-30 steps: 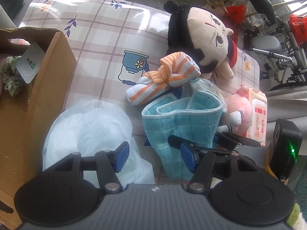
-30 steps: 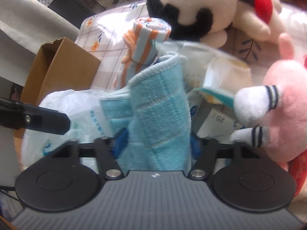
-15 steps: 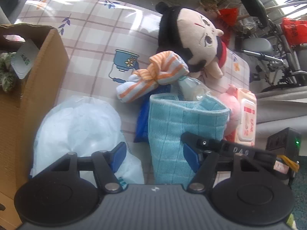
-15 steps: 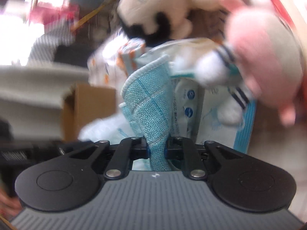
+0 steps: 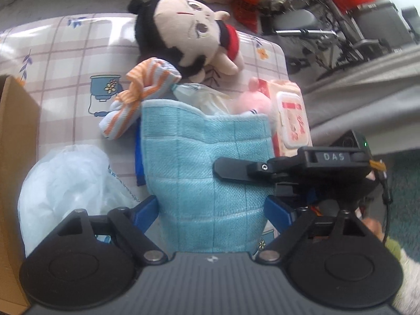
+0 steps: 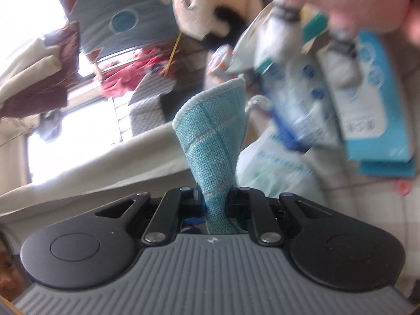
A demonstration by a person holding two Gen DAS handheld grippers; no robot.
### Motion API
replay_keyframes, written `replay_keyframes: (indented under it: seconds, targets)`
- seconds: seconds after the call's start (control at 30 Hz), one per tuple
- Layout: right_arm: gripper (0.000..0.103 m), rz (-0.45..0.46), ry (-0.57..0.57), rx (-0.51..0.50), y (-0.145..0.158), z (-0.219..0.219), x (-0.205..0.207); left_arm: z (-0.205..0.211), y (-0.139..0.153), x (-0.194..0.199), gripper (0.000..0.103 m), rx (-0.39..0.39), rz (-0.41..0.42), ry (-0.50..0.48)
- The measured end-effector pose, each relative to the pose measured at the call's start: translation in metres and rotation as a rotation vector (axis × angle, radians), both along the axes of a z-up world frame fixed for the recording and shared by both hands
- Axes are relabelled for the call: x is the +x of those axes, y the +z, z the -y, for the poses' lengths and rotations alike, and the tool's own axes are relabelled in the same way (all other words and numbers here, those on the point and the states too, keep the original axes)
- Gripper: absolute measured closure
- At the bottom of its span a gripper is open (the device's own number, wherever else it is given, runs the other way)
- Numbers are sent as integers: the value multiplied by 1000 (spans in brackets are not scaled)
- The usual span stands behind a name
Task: Organize soft objects
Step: 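Lift the blue towel with the left tool while the right tool releases it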
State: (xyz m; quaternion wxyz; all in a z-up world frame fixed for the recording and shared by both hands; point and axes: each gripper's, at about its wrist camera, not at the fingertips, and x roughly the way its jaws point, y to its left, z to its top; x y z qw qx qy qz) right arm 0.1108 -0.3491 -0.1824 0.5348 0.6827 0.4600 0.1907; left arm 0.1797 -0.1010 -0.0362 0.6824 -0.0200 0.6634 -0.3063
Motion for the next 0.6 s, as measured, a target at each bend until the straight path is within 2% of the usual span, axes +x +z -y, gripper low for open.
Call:
replay_keyframes:
  seconds: [0.13,0.43,0.57,0.6]
  targets:
    - [92,32,35,47,9,-7,1,3,1,-4,14,0,10,-28]
    - [92,-19,24,169,2,-7,0,9,3,-7,14,-20,15,-52]
    - [90,-19,58,168,3,-16,3,10,2,-5,22,-36,17,-54]
    - [89,-18,60,163,4,-15,4,8,2,-4,28,-43,16,-48]
